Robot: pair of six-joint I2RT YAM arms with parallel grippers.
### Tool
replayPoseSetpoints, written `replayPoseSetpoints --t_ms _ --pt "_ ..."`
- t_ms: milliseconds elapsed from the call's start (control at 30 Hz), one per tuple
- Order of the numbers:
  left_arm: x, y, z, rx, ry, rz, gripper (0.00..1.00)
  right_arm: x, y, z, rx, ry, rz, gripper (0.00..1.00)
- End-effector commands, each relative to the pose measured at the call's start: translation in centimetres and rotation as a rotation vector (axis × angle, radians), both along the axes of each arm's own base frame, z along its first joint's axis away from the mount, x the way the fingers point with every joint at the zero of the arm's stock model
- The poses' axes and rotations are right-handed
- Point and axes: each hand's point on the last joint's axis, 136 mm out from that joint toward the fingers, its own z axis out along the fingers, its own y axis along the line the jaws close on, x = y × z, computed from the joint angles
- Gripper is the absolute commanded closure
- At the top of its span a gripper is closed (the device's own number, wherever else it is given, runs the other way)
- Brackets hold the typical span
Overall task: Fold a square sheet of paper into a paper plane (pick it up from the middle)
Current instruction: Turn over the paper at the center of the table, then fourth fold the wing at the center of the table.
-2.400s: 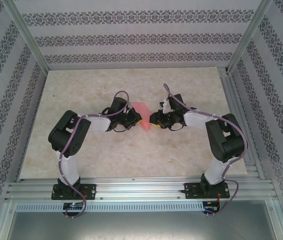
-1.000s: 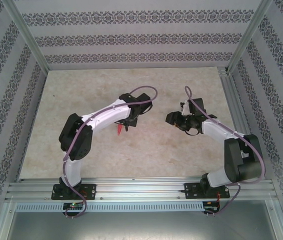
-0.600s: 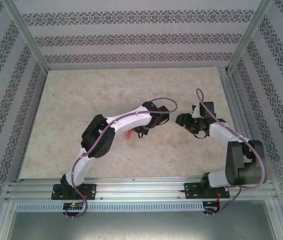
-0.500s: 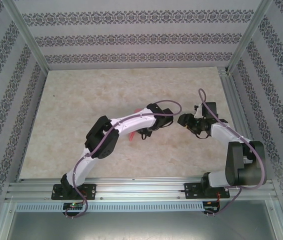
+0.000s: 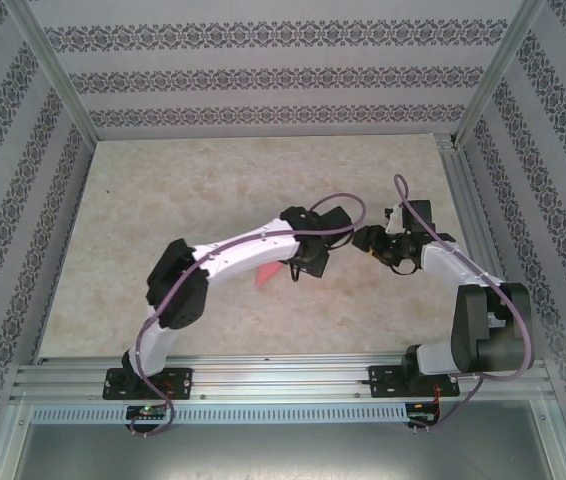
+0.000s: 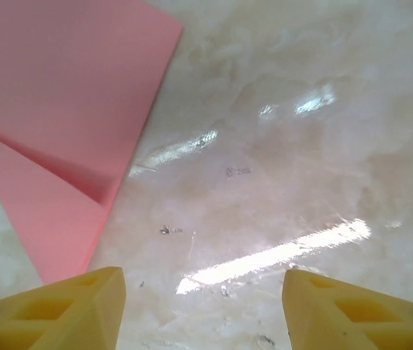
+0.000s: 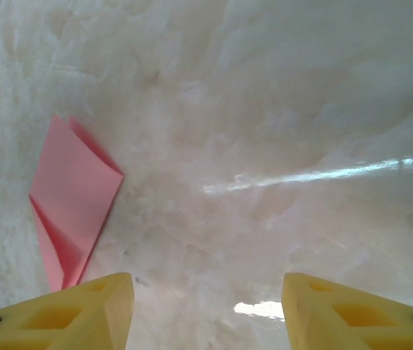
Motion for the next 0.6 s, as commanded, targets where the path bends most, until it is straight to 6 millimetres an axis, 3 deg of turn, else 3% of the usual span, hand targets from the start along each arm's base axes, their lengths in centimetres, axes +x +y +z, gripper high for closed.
replayPoseSetpoints --t_ms 0,67,133,300,567 --pt "3.2 3.2 2.2 -0.199 -0.042 0.159 0.41 0.7 4.1 1.8 0.048 -0.037 0.103 0.44" --pt "4.0 5.9 0.7 -0.285 0.01 0.244 0.37 0.7 6.5 1.8 0.047 -0.032 0.151 0.44" --pt "4.4 7.3 -0.8 -0.391 0.076 0.286 0.34 0.8 8.6 1.6 0.051 -0.025 0.18 0.44" --pt "4.7 7.5 -3.3 -0.613 0.207 0.298 0.31 0.8 13.3 0.5 0.047 -0.005 0.26 0.47" --pt "6.2 8.8 -5.5 -0.662 0.245 0.316 0.37 1.3 16.2 -1.9 0.033 0.051 0.304 0.58"
